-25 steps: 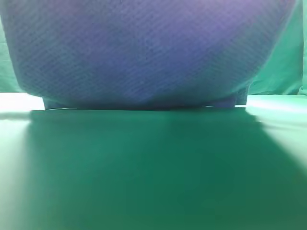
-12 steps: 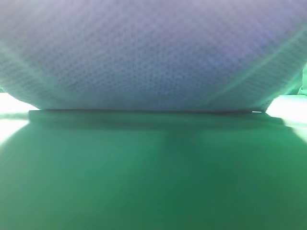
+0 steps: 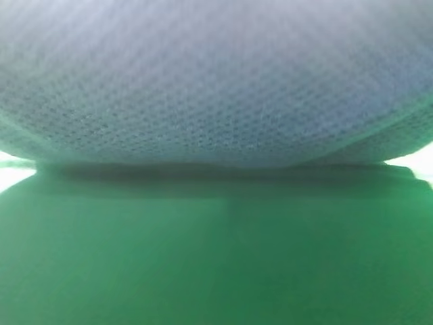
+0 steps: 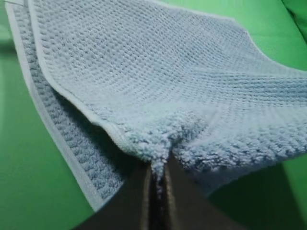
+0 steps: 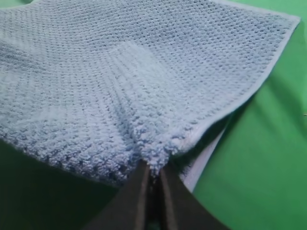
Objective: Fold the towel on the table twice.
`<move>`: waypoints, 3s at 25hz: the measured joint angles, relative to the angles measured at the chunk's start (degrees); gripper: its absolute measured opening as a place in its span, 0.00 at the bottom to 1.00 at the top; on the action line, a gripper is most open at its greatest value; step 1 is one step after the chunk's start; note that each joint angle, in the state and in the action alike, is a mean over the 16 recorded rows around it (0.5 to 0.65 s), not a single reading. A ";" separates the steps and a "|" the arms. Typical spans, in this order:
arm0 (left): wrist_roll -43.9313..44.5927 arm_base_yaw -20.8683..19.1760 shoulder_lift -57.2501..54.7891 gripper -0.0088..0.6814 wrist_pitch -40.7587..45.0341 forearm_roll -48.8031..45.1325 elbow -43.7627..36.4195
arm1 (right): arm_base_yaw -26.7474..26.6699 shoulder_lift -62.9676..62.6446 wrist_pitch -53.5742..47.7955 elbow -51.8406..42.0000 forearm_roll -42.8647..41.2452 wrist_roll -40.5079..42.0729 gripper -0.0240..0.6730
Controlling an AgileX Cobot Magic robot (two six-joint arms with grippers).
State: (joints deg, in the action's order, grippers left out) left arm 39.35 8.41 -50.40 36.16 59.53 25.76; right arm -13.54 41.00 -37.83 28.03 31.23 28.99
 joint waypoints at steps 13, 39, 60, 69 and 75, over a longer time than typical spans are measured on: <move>21.37 0.00 -15.21 0.01 -8.93 25.08 2.73 | 0.00 19.45 13.12 7.51 1.28 1.46 0.03; 43.78 0.00 -54.62 0.02 -12.42 38.45 29.84 | 0.00 58.93 23.51 32.23 1.29 7.25 0.04; 52.82 0.00 -45.28 0.66 -18.03 36.98 31.07 | 0.00 48.98 20.34 33.15 1.21 7.63 0.74; 39.95 0.00 -27.97 0.17 -13.26 25.96 31.07 | 0.00 32.15 9.58 33.15 0.56 6.31 0.24; 20.03 0.00 -17.10 0.02 -7.83 9.21 31.07 | 0.00 22.35 1.44 33.15 -2.83 1.34 0.06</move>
State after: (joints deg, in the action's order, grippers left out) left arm 59.38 8.41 -67.50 28.33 68.74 56.83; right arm -13.54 63.35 -36.39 61.18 28.40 30.33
